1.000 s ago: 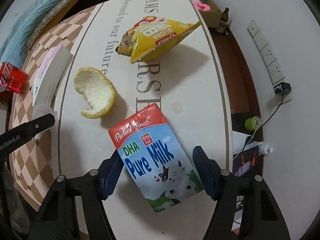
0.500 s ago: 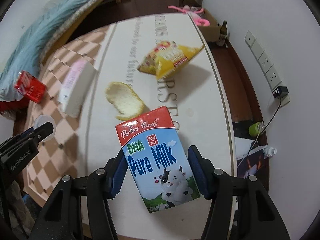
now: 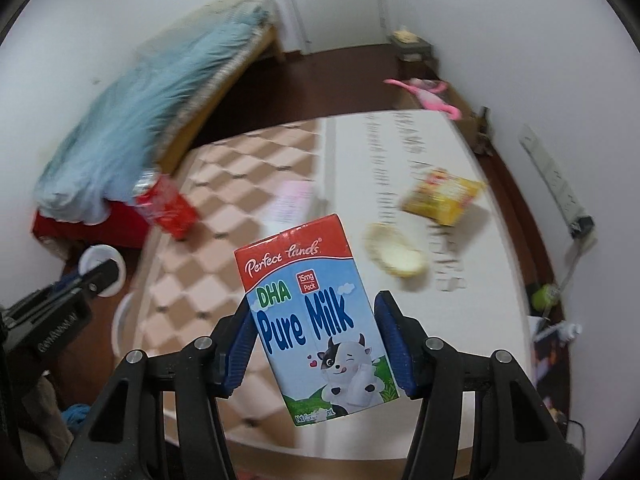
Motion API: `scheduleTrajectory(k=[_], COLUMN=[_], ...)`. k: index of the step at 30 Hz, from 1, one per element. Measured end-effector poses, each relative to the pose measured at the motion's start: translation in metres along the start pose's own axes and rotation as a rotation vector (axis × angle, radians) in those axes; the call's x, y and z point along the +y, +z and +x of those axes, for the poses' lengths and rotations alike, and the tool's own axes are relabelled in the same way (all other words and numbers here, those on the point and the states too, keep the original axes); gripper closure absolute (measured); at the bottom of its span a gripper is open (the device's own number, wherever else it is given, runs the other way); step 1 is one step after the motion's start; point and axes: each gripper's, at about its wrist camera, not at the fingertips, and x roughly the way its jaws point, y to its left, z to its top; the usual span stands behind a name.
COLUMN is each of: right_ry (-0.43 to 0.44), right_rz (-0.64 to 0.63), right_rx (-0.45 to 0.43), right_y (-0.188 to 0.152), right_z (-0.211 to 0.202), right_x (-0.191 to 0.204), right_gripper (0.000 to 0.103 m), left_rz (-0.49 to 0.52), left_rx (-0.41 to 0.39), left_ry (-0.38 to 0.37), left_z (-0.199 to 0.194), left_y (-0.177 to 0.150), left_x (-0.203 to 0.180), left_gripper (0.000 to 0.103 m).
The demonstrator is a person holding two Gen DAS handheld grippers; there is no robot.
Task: Collect trash
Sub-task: 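Carry the carton and cap over the trash bin and open both tools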
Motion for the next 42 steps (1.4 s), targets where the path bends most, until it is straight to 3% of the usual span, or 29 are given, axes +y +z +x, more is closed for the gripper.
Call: scheduleTrajectory(k=[8,14,20,25,29,34,42], right_ry=[0.13,0.228,0.259,0.268,0.289,0.332,0.348], right_rz=[-0.095,-0.195,-0.291,-0.329,-0.305,-0.238,-0.178], right_rx=[-0.006,0.028,0.127,0.254,0.35,0.455,0.544], right_y=[0.0,-0.001,-0.017,-0.036,-0.042,-0.041,-0.037], right_z=[0.003,0.027,0.083,0.147,0.193,0.238,0.293], right_x=[0.104,0.204,0.291,0.334,0.352,0.369,0.384], right_gripper=[0.044,0.044,0.045,0.045,0.045,0.045,0.044], left_rz=[-0.079,-0.161,-0.236,-0.276,-0.337,-0.462,-0.584], left_rx=[-0.059,-0.081,0.003,0.135,0.239,0.354,0.423], left_ry=[0.07,0.13,0.177,0.206,0.179,0.055,-0.049], left_z=[-0.042,-0.055,-0.016,0.042,0.087,0.132,0.162], left_y=[-0.003,-0.001,-0.013,-0.033,-0.049,-0.067,-0.076], left_x=[0.1,0.181,0.256,0.305,0.333,0.36,0.377], left_gripper=[0.078,0.078,0.078,0.078,0.078,0.078,0.077])
